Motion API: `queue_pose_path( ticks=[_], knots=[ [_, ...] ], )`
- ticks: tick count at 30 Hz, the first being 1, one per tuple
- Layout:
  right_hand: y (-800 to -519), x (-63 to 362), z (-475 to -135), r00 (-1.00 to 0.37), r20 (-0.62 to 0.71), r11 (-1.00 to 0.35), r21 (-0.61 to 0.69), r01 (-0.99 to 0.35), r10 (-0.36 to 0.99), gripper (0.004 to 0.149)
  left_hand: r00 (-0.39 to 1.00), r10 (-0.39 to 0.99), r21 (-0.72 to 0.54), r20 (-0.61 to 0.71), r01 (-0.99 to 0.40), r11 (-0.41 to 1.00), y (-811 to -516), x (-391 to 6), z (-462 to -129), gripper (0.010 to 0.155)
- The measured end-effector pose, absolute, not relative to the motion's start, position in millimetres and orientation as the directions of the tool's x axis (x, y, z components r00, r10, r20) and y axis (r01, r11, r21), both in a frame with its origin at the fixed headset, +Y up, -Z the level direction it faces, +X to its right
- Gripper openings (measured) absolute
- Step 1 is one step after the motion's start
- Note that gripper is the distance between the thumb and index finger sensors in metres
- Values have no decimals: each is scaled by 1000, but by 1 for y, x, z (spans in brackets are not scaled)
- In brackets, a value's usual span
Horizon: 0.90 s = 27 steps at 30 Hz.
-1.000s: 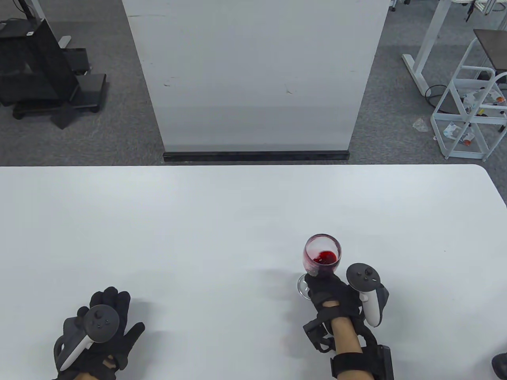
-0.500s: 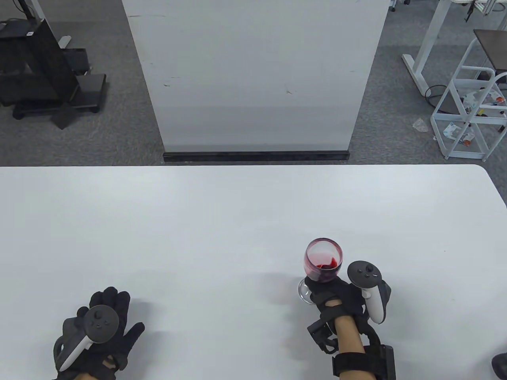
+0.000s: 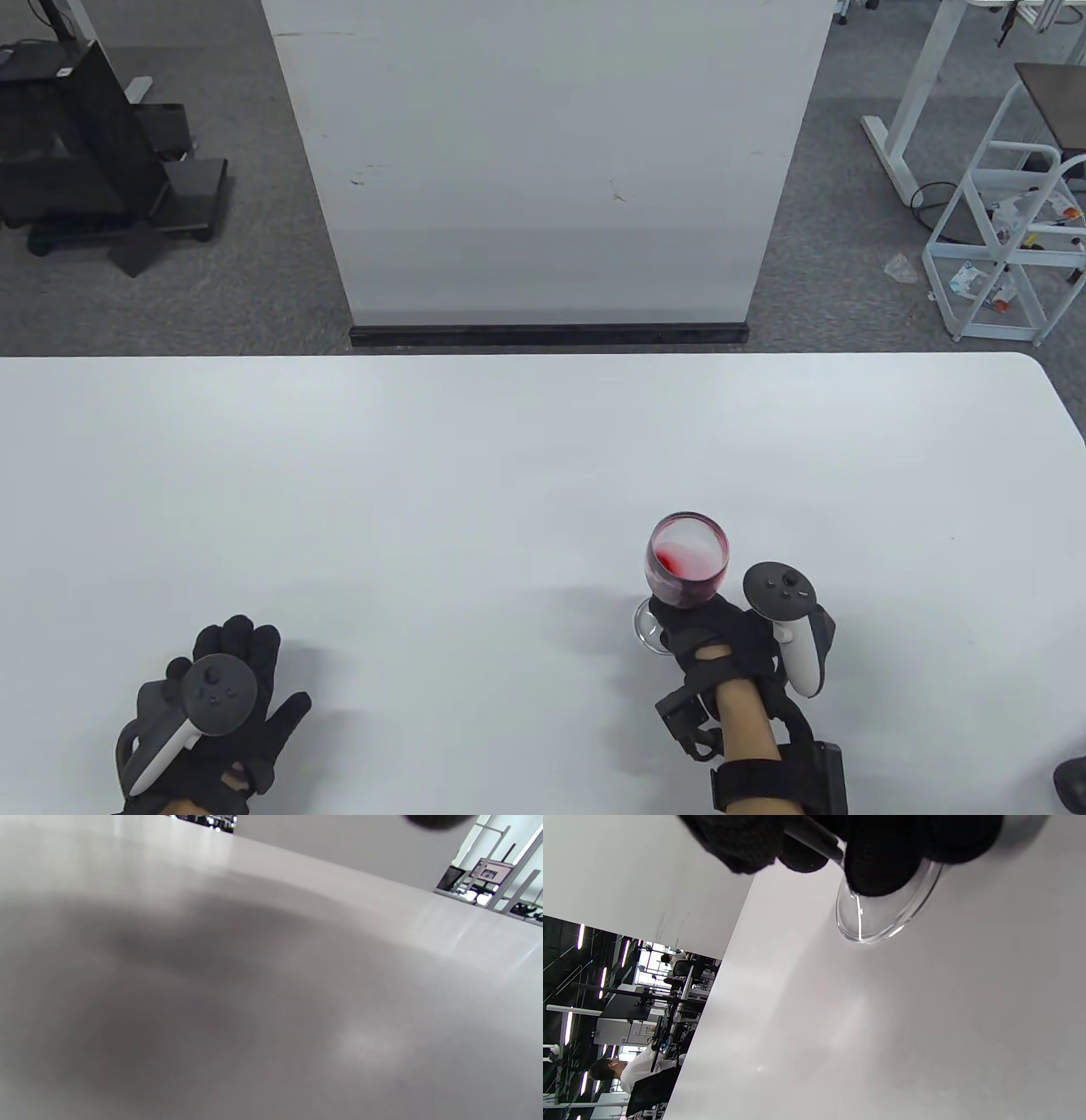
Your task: Shake wine glass on table
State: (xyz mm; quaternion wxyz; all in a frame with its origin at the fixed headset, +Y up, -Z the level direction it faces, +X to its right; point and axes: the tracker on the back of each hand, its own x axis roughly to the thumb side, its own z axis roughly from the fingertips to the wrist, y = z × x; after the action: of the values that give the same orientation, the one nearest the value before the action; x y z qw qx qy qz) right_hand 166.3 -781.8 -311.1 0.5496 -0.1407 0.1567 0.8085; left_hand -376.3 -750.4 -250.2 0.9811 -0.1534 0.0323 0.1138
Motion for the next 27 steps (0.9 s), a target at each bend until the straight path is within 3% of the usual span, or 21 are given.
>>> queue_pose_path(
  ticks=[2, 7, 11, 14, 15, 19, 23, 27],
  knots=[
    [-786, 162, -310, -345, -373, -354, 47, -934, 861, 55, 972, 215, -295, -98, -235, 926, -750, -376, -250, 80],
    [-781, 165, -313, -360, -401, -336, 131, -933, 842, 52, 971, 218, -295, -97, -237, 926, -750, -376, -250, 80],
    [-788, 164, -309, -319, -382, -336, 23, -942, 867, 56, 971, 217, -300, -97, -236, 924, -750, -376, -250, 80],
    [-785, 167, -311, -281, -403, -262, 104, -959, 871, 54, 972, 214, -300, -97, -234, 925, -750, -376, -250, 80],
    [-785, 170, -312, -317, -403, -281, 149, -948, 858, 54, 971, 218, -295, -97, -237, 925, -750, -376, -250, 80],
    [-788, 165, -309, -305, -387, -314, 41, -949, 870, 56, 971, 216, -298, -99, -236, 925, -750, -376, -250, 80],
    [-782, 169, -311, -360, -393, -336, 131, -933, 846, 52, 971, 217, -294, -98, -236, 926, -750, -376, -250, 80],
    [-787, 164, -308, -352, -381, -370, 27, -928, 855, 54, 971, 216, -297, -100, -236, 925, -750, -376, -250, 80]
  ],
)
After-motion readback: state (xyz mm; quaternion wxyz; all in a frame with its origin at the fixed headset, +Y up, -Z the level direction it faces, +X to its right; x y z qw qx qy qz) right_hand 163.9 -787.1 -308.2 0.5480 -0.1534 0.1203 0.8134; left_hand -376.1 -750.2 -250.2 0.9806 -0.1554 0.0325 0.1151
